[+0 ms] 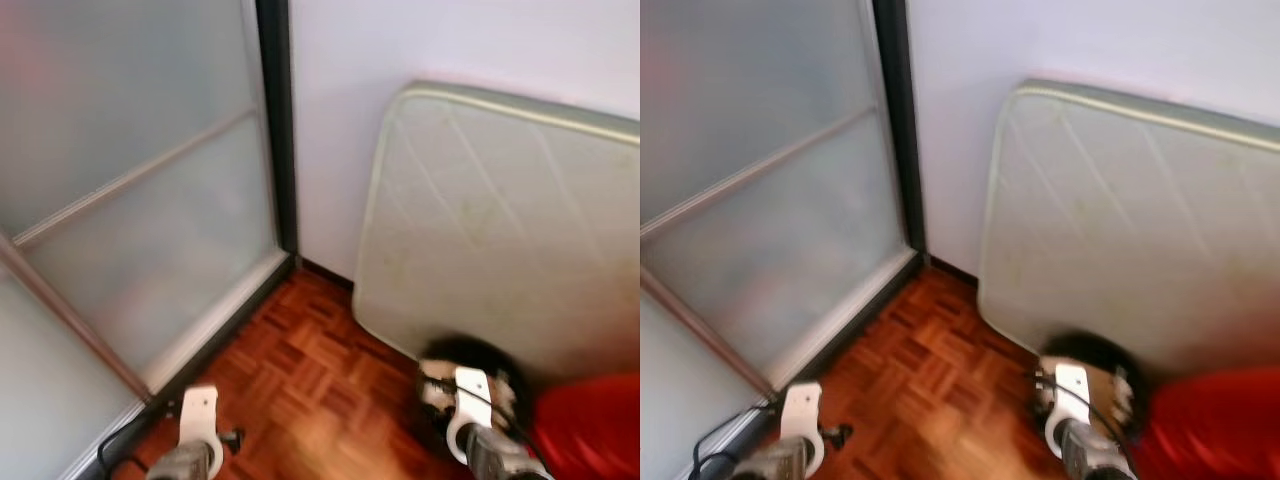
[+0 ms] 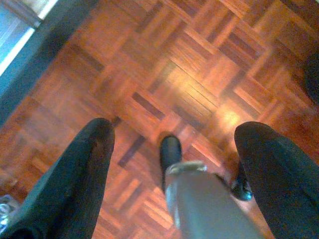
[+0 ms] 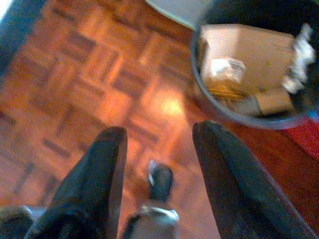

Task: Clean up the room

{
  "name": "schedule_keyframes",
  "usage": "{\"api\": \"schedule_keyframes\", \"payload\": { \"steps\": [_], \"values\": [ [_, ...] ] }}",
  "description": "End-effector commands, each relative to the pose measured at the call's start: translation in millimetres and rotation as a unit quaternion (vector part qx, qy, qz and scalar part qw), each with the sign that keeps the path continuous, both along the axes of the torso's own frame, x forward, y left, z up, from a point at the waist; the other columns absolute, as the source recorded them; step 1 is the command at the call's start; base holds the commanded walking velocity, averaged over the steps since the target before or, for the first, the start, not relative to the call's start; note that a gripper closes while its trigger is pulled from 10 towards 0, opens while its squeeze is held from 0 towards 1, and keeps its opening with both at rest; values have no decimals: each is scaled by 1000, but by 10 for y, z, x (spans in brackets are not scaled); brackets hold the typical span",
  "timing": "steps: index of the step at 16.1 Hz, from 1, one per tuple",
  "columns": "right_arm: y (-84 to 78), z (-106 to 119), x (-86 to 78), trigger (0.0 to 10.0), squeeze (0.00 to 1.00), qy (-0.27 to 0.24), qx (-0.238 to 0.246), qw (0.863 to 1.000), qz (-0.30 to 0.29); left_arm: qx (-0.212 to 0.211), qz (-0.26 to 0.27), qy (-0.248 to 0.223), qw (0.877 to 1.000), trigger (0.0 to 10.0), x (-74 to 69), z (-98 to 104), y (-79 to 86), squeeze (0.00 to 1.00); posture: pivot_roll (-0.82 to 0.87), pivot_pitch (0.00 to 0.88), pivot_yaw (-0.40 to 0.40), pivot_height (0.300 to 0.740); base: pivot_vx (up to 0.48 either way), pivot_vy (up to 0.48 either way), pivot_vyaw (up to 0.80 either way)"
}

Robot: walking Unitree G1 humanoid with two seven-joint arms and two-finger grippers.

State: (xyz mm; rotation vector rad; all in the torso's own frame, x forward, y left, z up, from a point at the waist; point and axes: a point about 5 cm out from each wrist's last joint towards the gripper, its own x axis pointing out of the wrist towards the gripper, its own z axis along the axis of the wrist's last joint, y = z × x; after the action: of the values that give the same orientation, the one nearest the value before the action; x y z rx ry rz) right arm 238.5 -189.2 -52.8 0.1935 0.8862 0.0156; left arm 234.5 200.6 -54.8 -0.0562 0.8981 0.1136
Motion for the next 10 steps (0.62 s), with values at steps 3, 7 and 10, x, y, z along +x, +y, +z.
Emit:
{"api": "schedule_keyframes", "payload": {
  "steps": [3, 7, 10],
  "values": [
    [57, 4, 17, 10000, 0, -1, 5, 1000, 3, 6, 1, 12, 1000, 10000, -53, -26, 57, 0, 69, 47, -39, 740, -185, 0, 0],
    [65, -5, 7, 10000, 0, -1, 5, 1000, 1, 8, -1, 14, 1000, 10000, -64, -31, 63, 0, 66, 28, -30, 740, 0, 0, 0],
    [80, -11, 2, 10000, 0, -1, 7, 1000, -4, 10, -4, 14, 1000, 10000, -69, -32, 77, 0, 64, 9, -19, 740, 0, 0, 0]
  ]
}}
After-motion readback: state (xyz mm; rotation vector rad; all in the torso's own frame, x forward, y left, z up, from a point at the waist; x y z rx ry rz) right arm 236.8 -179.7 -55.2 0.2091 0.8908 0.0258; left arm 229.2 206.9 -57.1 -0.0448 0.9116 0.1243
